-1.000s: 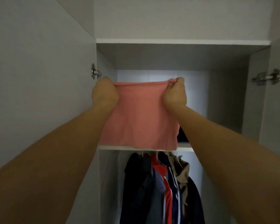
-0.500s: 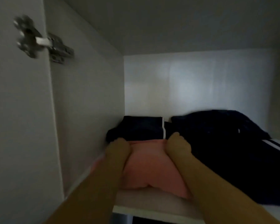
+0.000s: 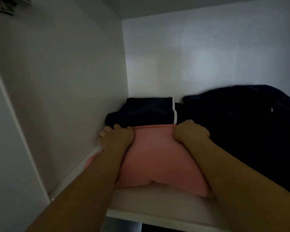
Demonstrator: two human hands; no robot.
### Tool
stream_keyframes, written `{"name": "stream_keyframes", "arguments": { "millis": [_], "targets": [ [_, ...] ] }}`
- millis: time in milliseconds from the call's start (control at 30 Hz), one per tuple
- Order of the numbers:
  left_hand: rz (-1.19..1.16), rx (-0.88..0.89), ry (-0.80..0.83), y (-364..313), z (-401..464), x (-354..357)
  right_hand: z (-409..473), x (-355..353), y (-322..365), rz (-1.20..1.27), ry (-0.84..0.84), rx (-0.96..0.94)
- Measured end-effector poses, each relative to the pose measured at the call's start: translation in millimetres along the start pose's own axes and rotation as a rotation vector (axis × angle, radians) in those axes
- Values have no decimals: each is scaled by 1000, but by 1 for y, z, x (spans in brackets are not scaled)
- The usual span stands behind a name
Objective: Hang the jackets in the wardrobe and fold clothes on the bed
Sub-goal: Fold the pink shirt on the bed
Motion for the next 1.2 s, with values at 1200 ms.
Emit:
{"name": "stream_keyframes", "arguments": {
  "millis": [1200],
  "targets": [
    [-251,1692,-187,-179,-555,-162,-509,-211,-440,-24,-609,405]
  ]
}}
Point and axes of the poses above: each hand's wrist, its own z-axis towards the middle knuckle, its own x-axis out of the palm, y = z × x, the point moved 3 cm from there along z, towards the middle knuckle, and after that the axes turned 4 degrees about x, right-handed, at the moved point
